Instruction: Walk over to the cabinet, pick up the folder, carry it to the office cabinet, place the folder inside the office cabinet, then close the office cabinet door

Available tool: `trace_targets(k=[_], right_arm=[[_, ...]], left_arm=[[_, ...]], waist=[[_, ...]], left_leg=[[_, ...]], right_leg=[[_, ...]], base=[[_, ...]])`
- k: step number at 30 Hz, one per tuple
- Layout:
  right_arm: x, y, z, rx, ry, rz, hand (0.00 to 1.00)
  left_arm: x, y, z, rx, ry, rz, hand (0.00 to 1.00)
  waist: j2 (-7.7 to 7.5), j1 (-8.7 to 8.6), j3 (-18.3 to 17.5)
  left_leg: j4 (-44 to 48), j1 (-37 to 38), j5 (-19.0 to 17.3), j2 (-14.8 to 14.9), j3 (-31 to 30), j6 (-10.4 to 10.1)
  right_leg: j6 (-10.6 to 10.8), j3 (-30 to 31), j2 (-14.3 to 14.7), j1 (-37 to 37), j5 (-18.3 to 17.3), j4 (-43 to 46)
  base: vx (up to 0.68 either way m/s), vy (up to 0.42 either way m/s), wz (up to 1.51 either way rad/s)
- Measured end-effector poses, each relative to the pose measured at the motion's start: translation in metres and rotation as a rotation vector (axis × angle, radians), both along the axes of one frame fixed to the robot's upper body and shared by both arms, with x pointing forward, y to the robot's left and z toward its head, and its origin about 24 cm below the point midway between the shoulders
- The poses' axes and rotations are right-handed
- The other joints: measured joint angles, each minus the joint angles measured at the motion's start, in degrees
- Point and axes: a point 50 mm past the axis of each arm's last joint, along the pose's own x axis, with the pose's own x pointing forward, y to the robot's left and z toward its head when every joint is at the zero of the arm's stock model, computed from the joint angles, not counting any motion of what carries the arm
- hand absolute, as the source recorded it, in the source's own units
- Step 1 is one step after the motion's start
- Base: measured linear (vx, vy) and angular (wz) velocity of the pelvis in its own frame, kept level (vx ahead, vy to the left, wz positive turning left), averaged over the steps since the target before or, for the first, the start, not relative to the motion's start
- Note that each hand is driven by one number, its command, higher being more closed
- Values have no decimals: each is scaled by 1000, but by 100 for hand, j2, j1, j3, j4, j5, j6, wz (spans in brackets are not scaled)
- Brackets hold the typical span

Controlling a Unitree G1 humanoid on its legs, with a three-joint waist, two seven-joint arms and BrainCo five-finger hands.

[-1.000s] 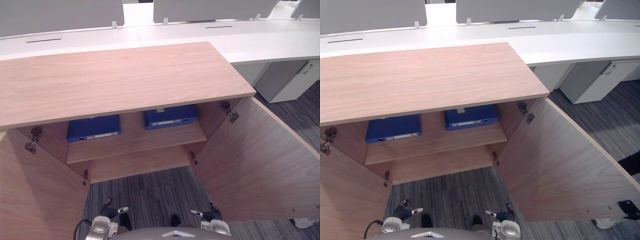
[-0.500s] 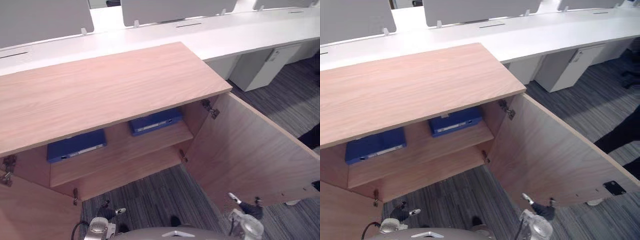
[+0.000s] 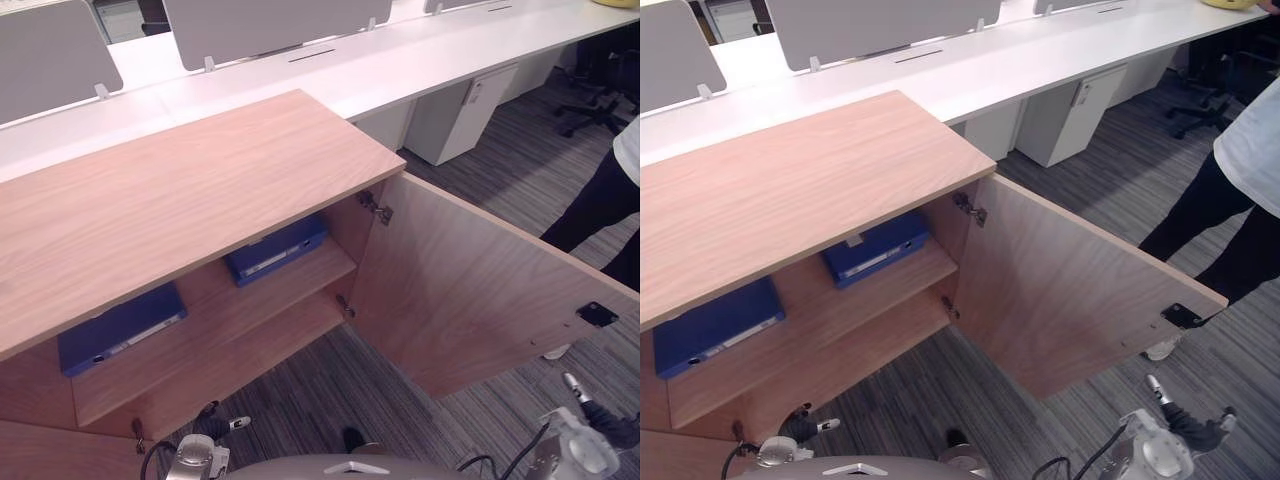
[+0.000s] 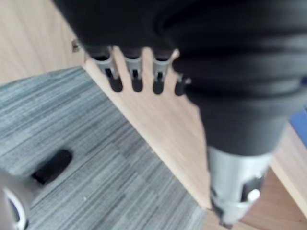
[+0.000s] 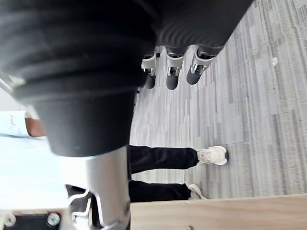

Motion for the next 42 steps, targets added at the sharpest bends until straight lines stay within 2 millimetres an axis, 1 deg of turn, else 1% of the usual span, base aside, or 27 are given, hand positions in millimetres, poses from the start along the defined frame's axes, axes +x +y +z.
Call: trace_targets(k=[2,4,5,7,8,9,11,15,17,21,26,27,29,31,33,37,38,39,40,41,42], right_arm=[[8,-8,10,-23,-38,11,0],[18,-18,24,-47,-92,20,0],[21,-20,26,-48,-106,29,0],[36,-26,33,-53,-124,85,0],[42,-27,35,-53,-132,107,0],[51,-28,39,-61,-131,153,0],[63,-27,46,-80,-132,222,0],[84,-25,59,-129,-110,349,0],[88,-26,61,-137,-95,377,0],[96,-19,61,-146,-76,444,0],[97,-16,58,-148,-58,448,0],[97,-14,56,-142,-58,445,0],[95,-8,49,-127,-55,448,0],[94,8,40,-110,-65,447,0],[90,19,33,-91,-78,435,0],[81,42,24,-68,-107,427,0],[76,53,19,-64,-104,430,0],[74,58,17,-62,-100,431,0],[68,70,12,-50,-98,448,0],[67,73,10,-45,-97,453,0],[64,83,5,-26,-91,477,0]], left_arm=[[0,2,0,0,1,-5,0],[0,2,0,-1,0,-17,0],[0,2,0,-3,1,-19,0],[-1,0,0,-14,5,-33,0],[-1,-1,0,-15,5,-41,0],[-1,-2,0,-18,4,-47,0],[-1,-3,0,-22,1,-58,0],[-2,-8,-1,-39,4,-100,0],[-6,-9,-2,-40,11,-106,0],[-8,-10,-2,-42,14,-114,0],[-8,-12,-2,-36,15,-137,0],[-8,-12,-2,-36,12,-137,0],[-7,-13,-2,-36,6,-138,0],[-6,-13,-2,-35,6,-141,0],[-6,-13,-2,-27,8,-159,0],[-3,-14,-1,-18,1,-176,0],[-1,-15,0,-15,-2,-186,0],[0,-15,0,-13,-3,-194,0],[2,-16,0,-8,-4,-207,0],[3,-16,0,-7,-5,-207,0],[4,-16,1,-5,-8,-209,0]], waist=[[41,-32,18],[124,-57,28],[130,-64,34],[229,-73,47],[255,-79,56],[300,-91,79],[336,-96,102],[349,-125,123],[360,-147,138],[391,-192,165],[433,-233,199],[433,-263,199],[427,-271,202],[427,-289,202],[424,-312,203],[391,-347,196],[366,-358,190],[357,-360,185],[317,-365,163],[311,-365,158],[244,-372,159]], left_leg=[[1,20,-20,-2,21,4],[2,22,-41,-4,46,13],[3,22,-44,-4,48,14],[4,31,-54,0,57,33],[4,31,-58,0,57,40],[4,31,-64,0,57,48],[4,26,-69,2,55,52],[4,11,-81,5,31,48],[5,9,-82,6,4,53],[5,6,-79,12,-29,59],[4,-4,-63,11,-113,80],[5,-14,-56,13,-154,89],[4,-26,-41,18,-174,91],[4,-24,-32,23,-175,90],[4,-24,-29,23,-175,91],[4,-18,-16,23,-163,101],[4,-15,-10,25,-158,101],[4,-13,-8,26,-156,101],[4,-10,-4,27,-144,99],[4,-8,-4,27,-142,99],[4,2,-3,25,-132,98]], right_leg=[[5,44,9,1,3,-11],[63,61,10,0,43,-13],[67,61,11,-2,46,-17],[68,61,21,-4,51,-31],[68,60,22,-5,51,-35],[68,57,22,-6,52,-39],[68,54,22,-10,52,-53],[68,7,23,-12,51,-70],[69,-85,16,-2,51,-70],[81,-184,13,4,54,-72],[102,-330,0,27,52,-64],[112,-384,-4,36,46,-60],[140,-418,-5,32,48,-61],[150,-424,-1,32,52,-63],[159,-423,0,32,58,-63],[196,-418,3,31,85,-83],[206,-410,5,31,106,-100],[208,-403,8,32,116,-106],[221,-386,11,32,165,-149],[218,-381,13,32,176,-162],[213,-353,18,32,218,-202]], base=[[-2,-47,-14],[18,-47,-8],[28,-45,-7],[27,-58,-7],[17,-61,-5],[4,-42,-3],[-4,-52,-2],[-17,-73,1],[-25,-70,4],[-31,-71,2],[-45,-68,7],[-58,-75,13],[-52,-58,7],[-53,-53,-1],[-46,-44,-1],[-58,-47,-4],[-63,-47,-6],[-97,-65,-12],[-59,-36,-11],[-85,-45,-19],[-81,-37,-25]])
